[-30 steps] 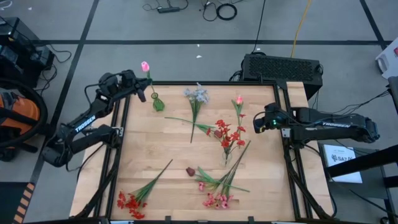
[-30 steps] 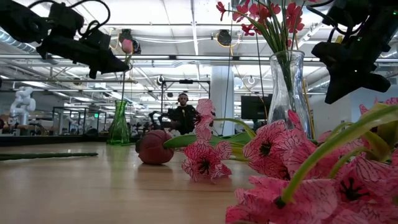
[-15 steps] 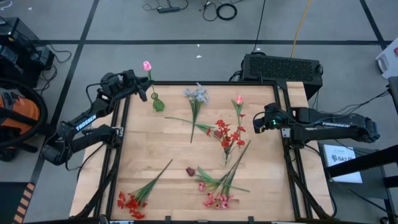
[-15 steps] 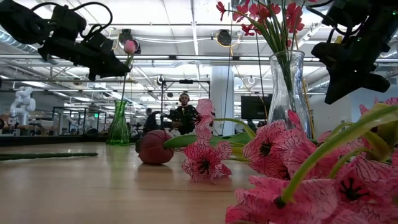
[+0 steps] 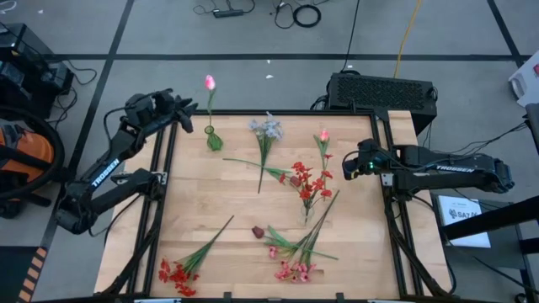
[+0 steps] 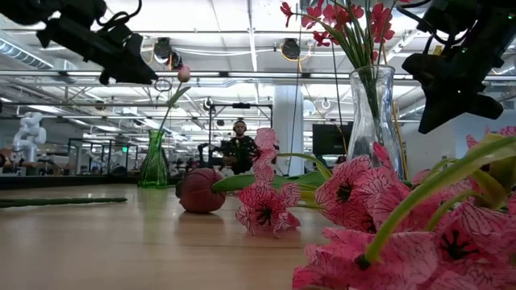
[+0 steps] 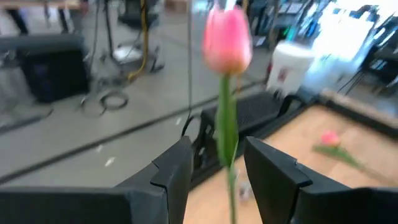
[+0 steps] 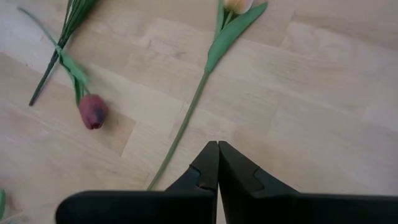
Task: Sort flowers into vase by color
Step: Put the bottom pink flower into the green vase, then put the top red flower into the transparent vase
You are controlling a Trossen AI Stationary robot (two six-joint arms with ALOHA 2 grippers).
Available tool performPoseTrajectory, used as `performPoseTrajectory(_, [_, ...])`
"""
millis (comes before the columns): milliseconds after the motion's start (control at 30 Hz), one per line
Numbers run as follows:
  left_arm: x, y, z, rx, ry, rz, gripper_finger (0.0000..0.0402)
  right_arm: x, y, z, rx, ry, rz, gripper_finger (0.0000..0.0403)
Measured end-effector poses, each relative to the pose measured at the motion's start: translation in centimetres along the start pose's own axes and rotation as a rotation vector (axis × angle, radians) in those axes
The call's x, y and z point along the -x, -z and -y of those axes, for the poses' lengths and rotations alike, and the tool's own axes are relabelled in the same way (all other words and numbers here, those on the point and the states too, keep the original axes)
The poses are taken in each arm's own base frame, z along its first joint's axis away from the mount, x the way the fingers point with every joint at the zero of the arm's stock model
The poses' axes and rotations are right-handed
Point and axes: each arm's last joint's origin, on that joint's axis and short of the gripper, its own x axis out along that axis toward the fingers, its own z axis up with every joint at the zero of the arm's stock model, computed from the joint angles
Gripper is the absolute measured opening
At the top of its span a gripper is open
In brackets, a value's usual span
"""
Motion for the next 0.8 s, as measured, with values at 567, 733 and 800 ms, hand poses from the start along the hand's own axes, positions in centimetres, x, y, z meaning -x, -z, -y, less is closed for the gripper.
performPoseTrajectory(567, [5.4, 0.3, 2.6, 0.319, -0.001, -0.216, 0.0133, 0.0, -0.4, 0.0, -0.008, 0.046, 0.111, 0.0])
performPoseTrajectory(733, [6.4, 0.4, 3.9, 0.362, 0.044, -0.199, 0.0117, 0.0, -0.4, 0.0, 0.022, 0.045, 0.106, 0.0])
performPoseTrajectory(800, [6.4, 0.3, 4.3, 0.383, 0.039, -0.187, 0.0113, 0.0, -0.4, 0.0, 0.039, 0.044, 0.103, 0.0])
